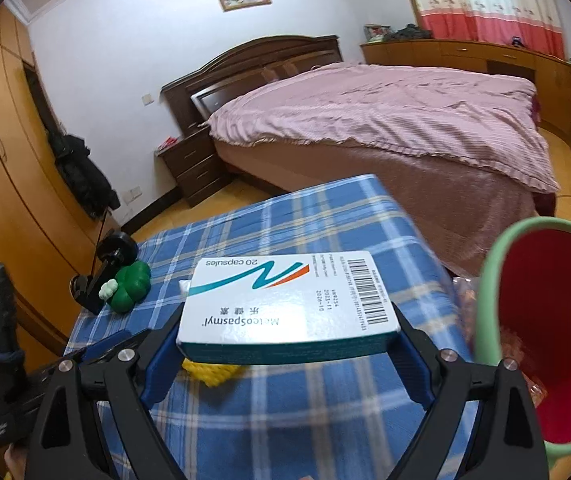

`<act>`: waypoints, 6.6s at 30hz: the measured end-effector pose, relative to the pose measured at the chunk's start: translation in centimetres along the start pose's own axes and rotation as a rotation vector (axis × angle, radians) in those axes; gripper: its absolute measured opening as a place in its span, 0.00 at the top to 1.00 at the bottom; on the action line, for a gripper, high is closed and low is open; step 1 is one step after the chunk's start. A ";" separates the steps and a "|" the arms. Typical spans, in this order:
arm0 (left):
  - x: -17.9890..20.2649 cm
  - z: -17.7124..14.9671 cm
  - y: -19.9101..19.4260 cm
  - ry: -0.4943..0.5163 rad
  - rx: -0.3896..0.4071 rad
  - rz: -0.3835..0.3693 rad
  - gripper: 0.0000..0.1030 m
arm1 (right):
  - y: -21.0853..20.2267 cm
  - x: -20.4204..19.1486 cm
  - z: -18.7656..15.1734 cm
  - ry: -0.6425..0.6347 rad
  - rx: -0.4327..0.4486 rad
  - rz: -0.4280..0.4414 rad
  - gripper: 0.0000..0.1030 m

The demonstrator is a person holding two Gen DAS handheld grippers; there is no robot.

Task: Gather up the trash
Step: 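Grasp the yellow foam net with the left tool while the right tool holds the box, then carry the foam net and box over the red bucket and open both tools, then move both open tools back over the table toward the green figurine, then grasp the green figurine toy with the left tool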

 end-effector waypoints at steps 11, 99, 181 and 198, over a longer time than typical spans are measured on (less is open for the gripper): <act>1.5 -0.1 4.1 0.069 -0.120 0.004 0.49 | -3.6 4.6 0.0 0.075 0.057 -0.040 0.11; 24.5 4.1 1.9 0.296 0.025 -0.323 0.70 | -12.3 22.0 0.9 0.315 0.212 -0.226 0.03; -0.3 -2.5 2.7 0.039 -0.114 0.019 0.61 | -1.4 4.2 -3.6 0.009 -0.032 -0.197 0.03; 1.6 -1.6 3.9 0.077 -0.087 -0.051 0.76 | -1.0 4.0 -3.2 0.007 -0.045 -0.183 0.03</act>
Point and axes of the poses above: each gripper's, at about its wrist camera, not at the fingertips, and y roughly the way its jaws point, x to its right, z to its top, the point moved 4 cm from there along y, roughly the way its jaws point, and after that the axes turned 15 degrees about y, right-handed, at the moved point
